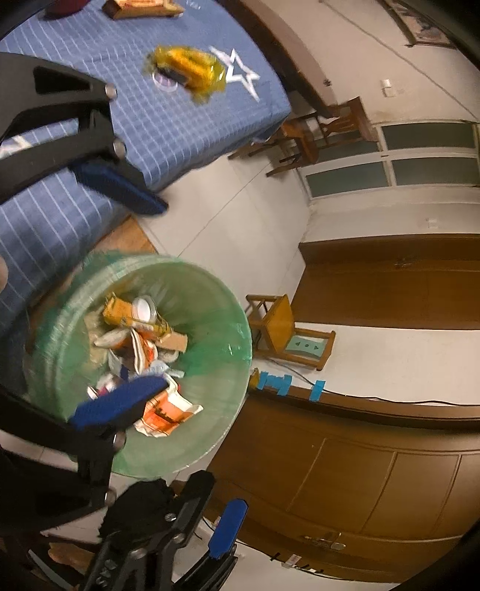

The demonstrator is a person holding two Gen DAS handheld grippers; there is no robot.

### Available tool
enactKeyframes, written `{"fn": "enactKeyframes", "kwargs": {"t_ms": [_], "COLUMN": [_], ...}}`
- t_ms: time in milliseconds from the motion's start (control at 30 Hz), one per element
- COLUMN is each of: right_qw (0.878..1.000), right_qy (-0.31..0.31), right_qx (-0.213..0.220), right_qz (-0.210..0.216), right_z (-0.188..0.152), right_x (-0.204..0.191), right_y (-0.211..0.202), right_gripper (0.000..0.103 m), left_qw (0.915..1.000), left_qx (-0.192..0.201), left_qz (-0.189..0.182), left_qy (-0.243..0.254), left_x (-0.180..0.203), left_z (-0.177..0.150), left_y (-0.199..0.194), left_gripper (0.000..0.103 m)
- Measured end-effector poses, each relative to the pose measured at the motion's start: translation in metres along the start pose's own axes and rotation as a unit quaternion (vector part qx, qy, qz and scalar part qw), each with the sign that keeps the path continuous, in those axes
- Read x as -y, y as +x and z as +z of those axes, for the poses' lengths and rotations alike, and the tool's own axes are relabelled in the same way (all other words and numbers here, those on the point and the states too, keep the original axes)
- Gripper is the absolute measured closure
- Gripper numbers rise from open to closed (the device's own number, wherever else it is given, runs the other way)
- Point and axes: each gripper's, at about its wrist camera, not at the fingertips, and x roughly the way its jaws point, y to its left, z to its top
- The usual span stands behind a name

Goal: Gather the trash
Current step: 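Move both tools back over the table toward the remaining trash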

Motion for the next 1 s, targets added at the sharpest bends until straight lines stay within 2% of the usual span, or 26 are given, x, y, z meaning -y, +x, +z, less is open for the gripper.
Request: {"fn": "enactKeyframes", "kwargs": {"t_ms": [33, 233, 433, 500, 600, 767, 867, 1000], "right_qw": [1.0, 0.999, 0.997, 0.996, 0.994, 0.99, 0.988, 0.982], "right_qy": [-0.002, -0.011, -0.023, -0.027, -0.031, -0.044, -0.057, -0.072], "right_qx": [0.002, 0.015, 0.027, 0.031, 0.031, 0.026, 0.022, 0.012], "right_qz": [0.007, 0.038, 0.069, 0.081, 0.1, 0.129, 0.145, 0.173], "right_z": [-0.002, -0.008, -0.009, -0.01, -0.013, -0.017, -0.02, -0.023], "right_x": [-0.006, -0.035, -0.065, -0.076, -0.092, -0.122, -0.142, -0.173], "right_y": [-0.002, -0.014, -0.028, -0.032, -0.034, -0.035, -0.037, -0.037], "right_gripper": [0.036, 0.031, 0.027, 0.019, 0.017, 0.015, 0.015, 0.015], "left_qw": [1.0, 0.9992, 0.9992, 0.9986, 0.997, 0.9909, 0.9836, 0.9691], "left_qx": [0.005, 0.032, 0.02, 0.022, 0.018, 0.002, 0.0, 0.002], "left_qz": [0.006, 0.023, 0.028, 0.043, 0.067, 0.105, 0.128, 0.177], "left_qy": [0.002, -0.005, -0.022, -0.024, -0.036, -0.085, -0.127, -0.172], "left_x": [-0.003, -0.024, -0.055, -0.07, -0.095, -0.163, -0.21, -0.267], "left_z": [-0.004, -0.017, -0.041, -0.053, -0.069, -0.108, -0.134, -0.169], "left_y": [-0.007, -0.046, -0.077, -0.09, -0.106, -0.139, -0.165, -0.206], "left_gripper": [0.005, 0.005, 0.005, 0.005, 0.005, 0.005, 0.005, 0.005]}}
